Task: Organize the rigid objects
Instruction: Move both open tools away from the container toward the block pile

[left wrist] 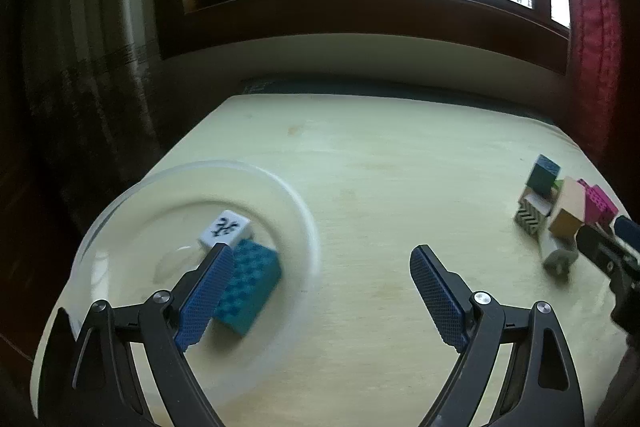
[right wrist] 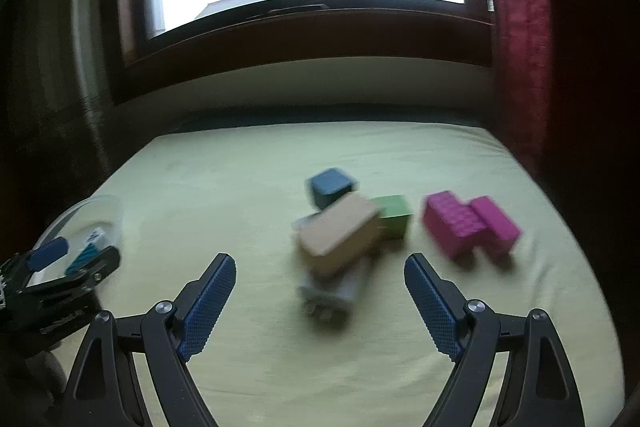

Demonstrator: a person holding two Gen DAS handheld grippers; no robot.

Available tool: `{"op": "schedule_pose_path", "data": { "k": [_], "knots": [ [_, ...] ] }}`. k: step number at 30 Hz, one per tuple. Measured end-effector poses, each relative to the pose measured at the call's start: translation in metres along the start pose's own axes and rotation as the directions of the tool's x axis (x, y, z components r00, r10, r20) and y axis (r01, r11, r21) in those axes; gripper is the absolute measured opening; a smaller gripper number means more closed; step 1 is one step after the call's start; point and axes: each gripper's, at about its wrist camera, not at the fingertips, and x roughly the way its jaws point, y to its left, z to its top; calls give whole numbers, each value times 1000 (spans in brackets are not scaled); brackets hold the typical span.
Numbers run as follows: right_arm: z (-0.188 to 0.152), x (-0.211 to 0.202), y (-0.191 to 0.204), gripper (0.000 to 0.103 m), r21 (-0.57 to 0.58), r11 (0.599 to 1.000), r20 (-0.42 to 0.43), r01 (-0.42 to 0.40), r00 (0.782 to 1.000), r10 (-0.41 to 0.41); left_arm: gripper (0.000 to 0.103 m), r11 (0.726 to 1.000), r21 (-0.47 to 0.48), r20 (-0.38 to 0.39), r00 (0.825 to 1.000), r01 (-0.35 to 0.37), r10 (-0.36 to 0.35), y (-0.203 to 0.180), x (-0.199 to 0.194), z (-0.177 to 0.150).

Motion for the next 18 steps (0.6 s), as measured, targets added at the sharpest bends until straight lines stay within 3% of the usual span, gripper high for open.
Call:
{"op": "schedule_pose_path", "data": {
  "k": [14,18],
  "knots": [
    [5,-5,-70,89,32,986,-14,162,987,-162,91,993,47,-23,994,105,-104,-48,0,11],
    [0,3,-95,89,72,974,-69,217,975,-212,91,988,67,-32,990,141,-139,-64,0,13]
  ]
}}
